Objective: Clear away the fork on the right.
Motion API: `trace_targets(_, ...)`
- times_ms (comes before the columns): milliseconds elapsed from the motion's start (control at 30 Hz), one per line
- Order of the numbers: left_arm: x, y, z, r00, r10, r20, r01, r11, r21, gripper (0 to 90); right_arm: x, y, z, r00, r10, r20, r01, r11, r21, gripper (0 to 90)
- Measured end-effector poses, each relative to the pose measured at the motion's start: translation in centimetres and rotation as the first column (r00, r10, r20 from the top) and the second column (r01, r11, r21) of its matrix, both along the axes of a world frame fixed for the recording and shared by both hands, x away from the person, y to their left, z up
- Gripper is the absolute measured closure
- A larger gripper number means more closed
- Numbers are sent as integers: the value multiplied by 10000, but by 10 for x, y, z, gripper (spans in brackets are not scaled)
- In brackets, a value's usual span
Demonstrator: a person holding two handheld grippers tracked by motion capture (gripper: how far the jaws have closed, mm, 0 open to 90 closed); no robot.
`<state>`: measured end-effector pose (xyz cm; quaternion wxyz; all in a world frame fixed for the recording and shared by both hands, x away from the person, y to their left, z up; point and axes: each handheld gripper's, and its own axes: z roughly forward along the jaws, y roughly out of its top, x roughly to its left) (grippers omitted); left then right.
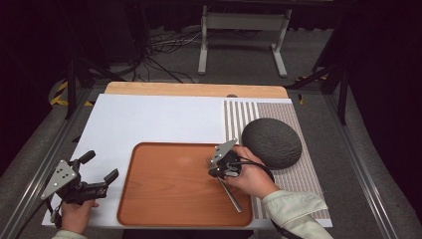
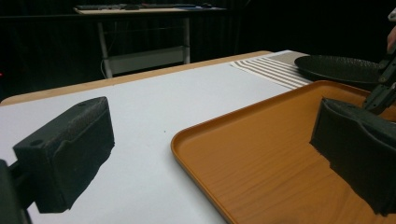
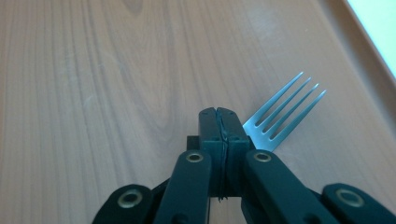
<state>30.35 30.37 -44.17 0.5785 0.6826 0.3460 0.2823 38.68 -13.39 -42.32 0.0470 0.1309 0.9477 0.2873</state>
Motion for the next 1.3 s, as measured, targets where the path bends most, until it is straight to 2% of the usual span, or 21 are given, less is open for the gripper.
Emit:
trace_targets(200,0,0,0,10000,-4,1,4,10000,-8,3,2,0,-6,9999,-12,-112,9,9996,-278,900)
trace_targets(967,0,0,0,10000,-22,-16,22,10000,13,3,4,-1,-11,9997,-189,-181,179,9986,-503,900)
trace_targets(1300,0,0,0,10000,-32,-28,32,10000,7,4,8,-9,-10,9977,-653,-187,642,9962,-581,900)
